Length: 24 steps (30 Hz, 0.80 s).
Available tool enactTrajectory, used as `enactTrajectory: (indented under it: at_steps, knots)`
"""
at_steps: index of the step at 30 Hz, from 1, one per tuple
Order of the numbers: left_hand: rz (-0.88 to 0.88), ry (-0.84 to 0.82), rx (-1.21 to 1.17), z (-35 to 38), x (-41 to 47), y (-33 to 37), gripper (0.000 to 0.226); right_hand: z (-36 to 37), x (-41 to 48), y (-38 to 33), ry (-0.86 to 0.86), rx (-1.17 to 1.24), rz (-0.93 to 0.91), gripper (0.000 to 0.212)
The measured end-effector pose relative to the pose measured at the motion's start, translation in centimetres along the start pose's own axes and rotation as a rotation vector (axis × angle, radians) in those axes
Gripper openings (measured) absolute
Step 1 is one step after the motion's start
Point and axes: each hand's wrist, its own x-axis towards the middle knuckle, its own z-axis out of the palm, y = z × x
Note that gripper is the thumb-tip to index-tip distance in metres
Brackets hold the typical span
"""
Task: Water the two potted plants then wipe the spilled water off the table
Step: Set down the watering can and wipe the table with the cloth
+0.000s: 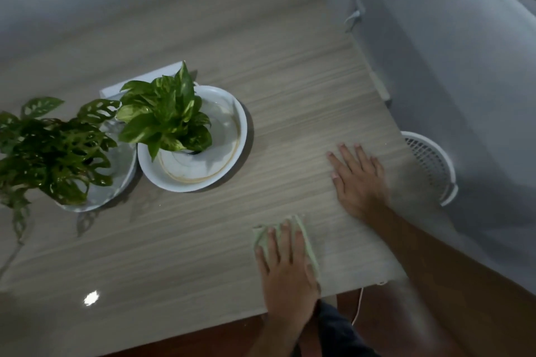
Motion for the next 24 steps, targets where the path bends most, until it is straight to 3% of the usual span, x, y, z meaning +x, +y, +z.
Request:
enactTrajectory:
  at_steps: [2,4,7,9,11,15,19,24]
  knots:
    - [0.166,0.013,-0.009,0.8,1.5,3.4,0.071,-0.2,0.0,0.1,-0.012,0.004,-0.008,0.050]
    - [0.194,0.010,0.042,0.0,5.2,3.6,0.065,-0.4,0.1,0.3,-0.011,0.006,-0.023,0.050]
    - [0.006,0.002,0.127,-1.7,8.4,-1.2,0.063,-1.1,0.1,1.8,0.024,0.035,-0.022,0.050]
    - [-0.125,0.072,0.116,-2.3,7.2,-4.3,0.063,-1.8,0.2,3.4,0.030,0.027,-0.003,0.051]
    - [-0.147,0.073,0.083,-1.6,3.8,-4.0,0.065,-2.1,0.3,4.7,0.027,0.014,0.005,0.053]
    - [0.131,-0.016,0.001,1.4,0.4,3.9,0.070,-1.9,0.3,5.3,0.028,-0.013,0.011,0.052]
    - [0.231,0.023,-0.025,1.0,8.8,8.6,0.061,-1.3,0.5,5.7,0.011,-0.076,-0.010,0.052]
    - [0.062,0.019,0.046,-3.0,22.7,5.3,0.064,-1.1,1.0,5.9,-0.002,-0.097,0.009,0.053]
